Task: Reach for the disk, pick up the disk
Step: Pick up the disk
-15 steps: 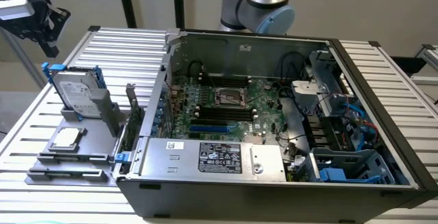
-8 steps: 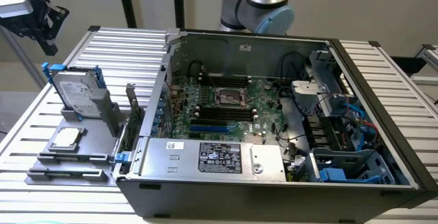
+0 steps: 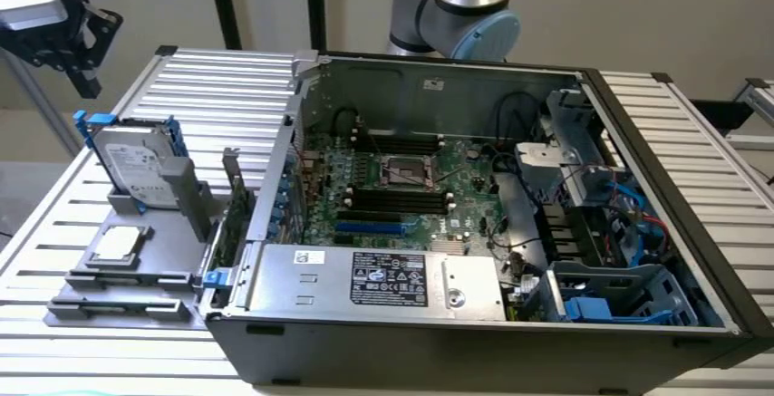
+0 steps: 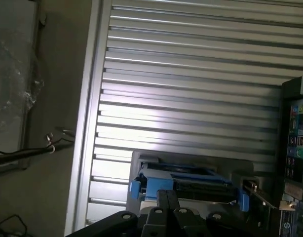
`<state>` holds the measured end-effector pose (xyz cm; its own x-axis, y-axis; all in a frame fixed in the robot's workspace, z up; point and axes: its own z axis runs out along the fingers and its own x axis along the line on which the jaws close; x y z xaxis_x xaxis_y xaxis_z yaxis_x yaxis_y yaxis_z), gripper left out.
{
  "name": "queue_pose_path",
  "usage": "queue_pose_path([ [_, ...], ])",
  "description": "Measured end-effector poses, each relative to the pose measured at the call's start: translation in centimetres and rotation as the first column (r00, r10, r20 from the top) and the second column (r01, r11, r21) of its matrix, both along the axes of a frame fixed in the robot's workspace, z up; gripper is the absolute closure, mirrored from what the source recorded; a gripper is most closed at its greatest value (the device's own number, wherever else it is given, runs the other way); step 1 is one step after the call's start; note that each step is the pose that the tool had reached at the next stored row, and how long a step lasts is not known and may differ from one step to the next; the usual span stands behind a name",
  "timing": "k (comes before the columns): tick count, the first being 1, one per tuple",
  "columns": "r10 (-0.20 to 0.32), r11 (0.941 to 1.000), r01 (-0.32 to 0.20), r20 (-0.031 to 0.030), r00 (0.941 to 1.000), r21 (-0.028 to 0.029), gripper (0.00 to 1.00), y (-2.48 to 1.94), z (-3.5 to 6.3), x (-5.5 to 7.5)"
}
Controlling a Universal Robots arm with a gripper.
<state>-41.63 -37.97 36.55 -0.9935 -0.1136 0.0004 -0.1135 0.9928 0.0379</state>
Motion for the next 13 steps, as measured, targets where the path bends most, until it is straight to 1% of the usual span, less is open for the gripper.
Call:
queue_pose_path([
  [3,0.055,0.9985,-0.055,-0.0001,0.9985,0.0000,0.89,0.00,0.00,0.00],
  [6,0.109,0.9940,-0.109,-0.0001,0.9940,0.0000,0.89,0.00,0.00,0.00],
  [10,0.181,0.9835,-0.181,0.0000,0.9835,0.0000,0.89,0.00,0.00,0.00],
  [13,0.232,0.9728,-0.232,-0.0001,0.9728,0.0000,0.89,-0.01,0.00,0.01],
])
